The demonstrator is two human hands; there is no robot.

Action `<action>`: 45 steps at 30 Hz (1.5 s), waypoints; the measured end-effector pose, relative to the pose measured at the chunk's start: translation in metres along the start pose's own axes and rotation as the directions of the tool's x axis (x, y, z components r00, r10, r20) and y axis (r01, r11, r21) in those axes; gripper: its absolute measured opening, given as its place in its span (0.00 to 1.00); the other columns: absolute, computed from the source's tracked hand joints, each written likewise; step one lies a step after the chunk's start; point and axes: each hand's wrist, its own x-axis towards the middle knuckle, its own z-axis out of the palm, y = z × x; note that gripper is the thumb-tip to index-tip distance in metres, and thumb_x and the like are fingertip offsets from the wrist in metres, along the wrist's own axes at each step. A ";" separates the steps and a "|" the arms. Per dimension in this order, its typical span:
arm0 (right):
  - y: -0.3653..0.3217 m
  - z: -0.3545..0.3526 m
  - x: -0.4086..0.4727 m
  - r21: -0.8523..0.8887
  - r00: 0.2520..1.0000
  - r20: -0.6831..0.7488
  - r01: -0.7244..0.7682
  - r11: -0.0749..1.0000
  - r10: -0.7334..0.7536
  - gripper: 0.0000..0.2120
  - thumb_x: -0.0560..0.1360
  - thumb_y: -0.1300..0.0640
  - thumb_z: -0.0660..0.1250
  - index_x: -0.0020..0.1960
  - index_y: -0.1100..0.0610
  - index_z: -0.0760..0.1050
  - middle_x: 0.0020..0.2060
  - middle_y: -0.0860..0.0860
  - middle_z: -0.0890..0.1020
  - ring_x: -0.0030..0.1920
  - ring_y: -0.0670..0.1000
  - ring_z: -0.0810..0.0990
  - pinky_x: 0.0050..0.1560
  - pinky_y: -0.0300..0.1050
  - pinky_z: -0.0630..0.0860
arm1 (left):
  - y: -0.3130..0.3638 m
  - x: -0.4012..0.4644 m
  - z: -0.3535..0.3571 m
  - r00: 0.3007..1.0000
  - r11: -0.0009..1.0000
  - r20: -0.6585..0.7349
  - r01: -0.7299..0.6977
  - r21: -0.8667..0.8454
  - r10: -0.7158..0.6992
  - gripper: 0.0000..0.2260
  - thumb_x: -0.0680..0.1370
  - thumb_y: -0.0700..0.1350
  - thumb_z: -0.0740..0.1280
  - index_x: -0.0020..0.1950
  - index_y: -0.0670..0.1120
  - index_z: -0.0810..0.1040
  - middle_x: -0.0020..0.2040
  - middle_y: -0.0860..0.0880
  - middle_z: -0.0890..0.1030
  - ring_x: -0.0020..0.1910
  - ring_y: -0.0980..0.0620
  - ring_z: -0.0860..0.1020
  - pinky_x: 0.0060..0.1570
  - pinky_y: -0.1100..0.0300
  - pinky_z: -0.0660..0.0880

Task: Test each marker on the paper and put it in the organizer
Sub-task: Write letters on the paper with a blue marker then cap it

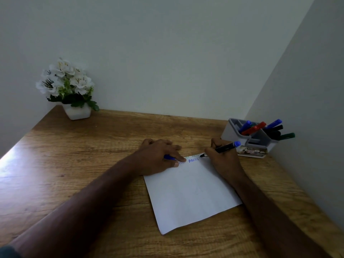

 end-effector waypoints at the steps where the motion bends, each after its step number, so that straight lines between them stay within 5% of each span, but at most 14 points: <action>1: 0.000 0.000 -0.001 0.005 1.000 0.005 -0.003 1.000 0.003 0.16 0.73 0.67 0.68 0.33 0.69 0.63 0.27 0.57 0.67 0.28 0.45 0.64 0.28 0.33 0.62 | 0.000 0.000 0.000 1.000 1.000 -0.002 0.000 -0.002 0.000 0.13 0.80 0.57 0.63 0.64 0.68 0.74 0.75 0.64 0.63 0.76 0.61 0.54 0.71 0.45 0.46; 7: -0.003 0.002 0.000 0.006 1.000 0.006 -0.026 1.000 0.026 0.17 0.72 0.69 0.67 0.30 0.60 0.63 0.26 0.54 0.66 0.26 0.43 0.63 0.28 0.32 0.63 | -0.002 0.001 0.000 1.000 1.000 -0.002 -0.012 0.002 0.012 0.13 0.80 0.57 0.62 0.64 0.68 0.74 0.75 0.64 0.63 0.76 0.61 0.53 0.71 0.45 0.46; 12: -0.003 -0.006 -0.003 0.043 0.997 -0.068 -0.030 0.999 0.033 0.12 0.73 0.67 0.67 0.36 0.69 0.65 0.30 0.63 0.69 0.29 0.45 0.67 0.30 0.34 0.65 | -0.001 0.000 0.000 1.000 0.999 -0.005 -0.007 0.031 0.007 0.16 0.80 0.57 0.62 0.68 0.67 0.70 0.75 0.63 0.63 0.76 0.60 0.54 0.70 0.47 0.47; 16: -0.013 -0.003 -0.001 0.017 0.993 -0.071 0.098 0.995 -0.097 0.10 0.71 0.65 0.70 0.35 0.68 0.71 0.29 0.57 0.75 0.30 0.46 0.73 0.32 0.33 0.69 | -0.001 0.001 0.001 0.998 0.999 -0.050 0.043 0.028 -0.042 0.24 0.78 0.60 0.63 0.74 0.66 0.62 0.75 0.55 0.67 0.76 0.56 0.59 0.71 0.49 0.47; 20: -0.013 -0.010 0.002 -0.028 0.984 -0.018 0.179 0.983 -0.179 0.06 0.72 0.65 0.72 0.39 0.59 0.77 0.33 0.49 0.80 0.35 0.48 0.79 0.36 0.43 0.75 | -0.005 0.003 0.004 0.990 0.998 -0.132 0.049 -0.030 -0.053 0.24 0.75 0.61 0.67 0.71 0.62 0.70 0.70 0.57 0.73 0.71 0.57 0.67 0.73 0.51 0.51; 23: -0.014 -0.014 -0.001 -0.059 0.961 0.005 0.275 0.960 -0.275 0.05 0.72 0.65 0.73 0.39 0.59 0.79 0.33 0.49 0.81 0.34 0.49 0.79 0.34 0.47 0.75 | -0.006 0.001 0.002 0.983 0.992 -0.182 0.000 -0.126 -0.023 0.25 0.71 0.64 0.69 0.67 0.58 0.76 0.63 0.58 0.79 0.63 0.59 0.74 0.70 0.48 0.66; 27: -0.014 -0.006 -0.003 0.132 0.980 0.046 0.186 0.974 -0.194 0.05 0.72 0.61 0.72 0.38 0.61 0.81 0.34 0.51 0.83 0.35 0.48 0.80 0.36 0.44 0.73 | -0.011 -0.004 -0.010 0.966 0.981 -0.258 -0.031 -0.193 -0.021 0.20 0.72 0.60 0.72 0.60 0.52 0.82 0.57 0.56 0.82 0.56 0.60 0.78 0.60 0.51 0.76; 30: -0.018 0.002 -0.005 0.305 0.989 0.088 0.086 0.948 -0.118 0.03 0.72 0.67 0.68 0.40 0.67 0.79 0.33 0.60 0.83 0.34 0.51 0.81 0.36 0.41 0.75 | -0.017 -0.007 -0.013 0.979 1.000 -0.203 0.005 -0.020 -0.009 0.20 0.70 0.66 0.63 0.56 0.59 0.82 0.52 0.66 0.78 0.57 0.61 0.75 0.61 0.44 0.70; 34: -0.019 0.003 -0.007 0.382 0.987 0.108 0.069 0.922 -0.119 0.02 0.73 0.72 0.67 0.42 0.71 0.76 0.33 0.62 0.83 0.34 0.47 0.83 0.36 0.40 0.76 | -0.013 -0.005 -0.012 0.978 0.999 -0.208 0.031 0.026 -0.025 0.14 0.73 0.61 0.63 0.55 0.61 0.81 0.51 0.67 0.74 0.61 0.58 0.70 0.60 0.48 0.61; 40: -0.018 0.003 -0.009 0.450 0.980 0.074 0.131 0.883 -0.183 0.07 0.72 0.65 0.69 0.43 0.71 0.79 0.32 0.55 0.83 0.31 0.47 0.78 0.33 0.41 0.73 | -0.010 -0.007 -0.012 0.936 0.947 -0.349 -0.079 -0.312 -0.037 0.06 0.74 0.47 0.71 0.50 0.55 0.81 0.47 0.58 0.82 0.50 0.58 0.78 0.52 0.54 0.72; 45: -0.019 0.005 -0.011 0.452 0.976 0.094 0.134 0.882 -0.197 0.01 0.72 0.65 0.70 0.42 0.63 0.80 0.34 0.57 0.84 0.32 0.50 0.79 0.32 0.43 0.73 | 0.000 -0.008 -0.013 0.934 0.911 -0.358 -0.133 -0.391 -0.018 0.07 0.74 0.46 0.72 0.51 0.52 0.83 0.47 0.56 0.83 0.49 0.55 0.79 0.49 0.58 0.73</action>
